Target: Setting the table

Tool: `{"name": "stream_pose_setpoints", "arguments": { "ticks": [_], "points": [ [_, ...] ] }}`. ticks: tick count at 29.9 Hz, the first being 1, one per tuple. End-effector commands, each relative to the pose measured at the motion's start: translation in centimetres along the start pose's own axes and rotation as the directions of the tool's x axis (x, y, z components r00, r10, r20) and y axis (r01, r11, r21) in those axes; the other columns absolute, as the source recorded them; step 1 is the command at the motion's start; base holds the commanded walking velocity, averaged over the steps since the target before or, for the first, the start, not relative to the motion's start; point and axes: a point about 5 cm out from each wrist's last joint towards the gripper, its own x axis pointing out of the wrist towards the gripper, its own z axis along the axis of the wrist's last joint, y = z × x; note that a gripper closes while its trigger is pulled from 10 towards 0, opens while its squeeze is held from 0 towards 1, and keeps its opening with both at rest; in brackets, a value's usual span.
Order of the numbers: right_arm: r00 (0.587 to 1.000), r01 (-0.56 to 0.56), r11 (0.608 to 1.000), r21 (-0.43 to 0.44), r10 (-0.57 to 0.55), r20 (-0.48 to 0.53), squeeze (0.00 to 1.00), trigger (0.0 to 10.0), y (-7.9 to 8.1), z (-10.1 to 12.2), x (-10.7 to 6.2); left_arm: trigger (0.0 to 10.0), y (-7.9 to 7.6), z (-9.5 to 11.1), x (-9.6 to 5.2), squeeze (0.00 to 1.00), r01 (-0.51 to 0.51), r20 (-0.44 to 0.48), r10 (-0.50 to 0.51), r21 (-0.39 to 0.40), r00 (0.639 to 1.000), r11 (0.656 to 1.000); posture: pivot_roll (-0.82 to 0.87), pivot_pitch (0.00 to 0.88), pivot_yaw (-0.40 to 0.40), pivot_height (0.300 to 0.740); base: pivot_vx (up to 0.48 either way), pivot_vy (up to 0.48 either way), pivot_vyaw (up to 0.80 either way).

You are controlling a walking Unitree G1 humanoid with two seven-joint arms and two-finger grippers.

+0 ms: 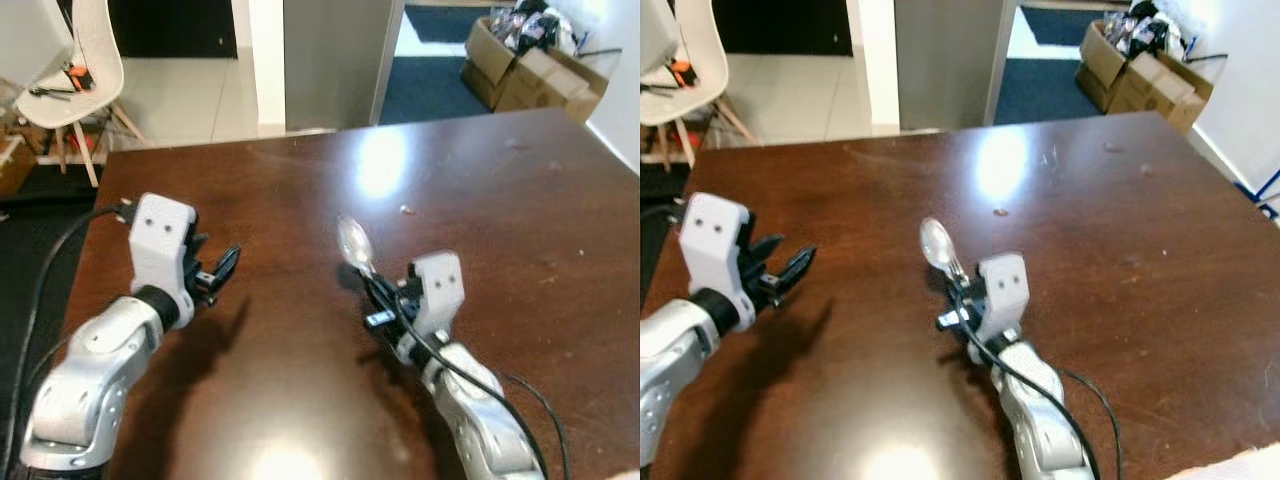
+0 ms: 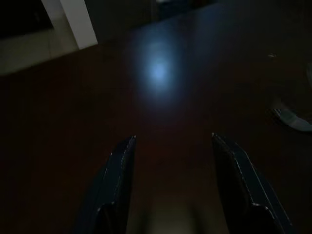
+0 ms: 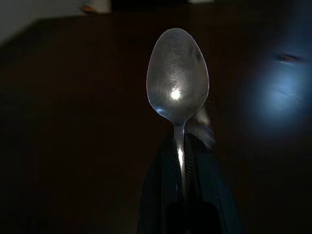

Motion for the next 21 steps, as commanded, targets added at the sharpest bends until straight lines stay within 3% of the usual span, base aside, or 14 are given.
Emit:
{"name": "stream_pose_setpoints", "arguments": {
  "ticks": [1,3,5,9,19,21],
  "points": [
    [0.997,0.073,0.997,-0.026,-0.074,-0.006,0.0,10.0,-1.1,-0.4,-0.9,10.0,-0.1,-0.9,0.0,0.0,-0.014,-0.022,0.015,0.004,1.0,1.0,-0.05,0.0,0.122,0.74,0.0,0.0,0.0],
    [0.992,0.121,0.992,-0.043,-0.122,-0.012,0.0,10.0,-1.8,-0.7,-1.4,10.0,-0.2,-1.2,0.2,0.0,-0.023,-0.026,0.023,0.004,0.999,1.0,-0.06,0.0,0.131,0.74,0.0,0.0,0.0],
    [0.972,0.234,0.969,-0.081,-0.236,-0.021,0.0,10.0,-3.6,-1.3,-2.6,10.0,-0.2,-2.1,0.7,0.0,-0.05,-0.045,0.051,0.013,0.998,0.999,-0.07,0.0,0.131,0.74,0.0,0.0,0.0],
    [0.96,0.278,0.958,-0.073,-0.278,0.005,0.0,10.0,-4.5,-0.6,-2.2,10.0,-0.7,-1.9,1.1,0.0,-0.027,-0.028,0.027,-0.001,0.999,1.0,-0.07,0.0,0.118,0.74,0.0,0.0,0.0],
    [0.974,0.219,0.963,-0.156,-0.205,0.1,0.0,10.0,-3.2,1.3,-0.8,10.0,-0.9,-3.0,0.9,0.0,-0.045,-0.028,0.045,0.007,0.999,0.999,-0.07,0.0,0.087,0.74,0.0,0.0,0.0],
    [0.972,0.226,0.962,-0.153,-0.213,0.099,0.0,10.0,-3.6,1.6,-0.4,10.0,-0.5,-3.9,0.8,0.0,-0.101,-0.052,0.101,0.008,0.994,0.995,-0.08,0.0,0.082,0.74,0.0,0.0,0.0]
  ]
}}
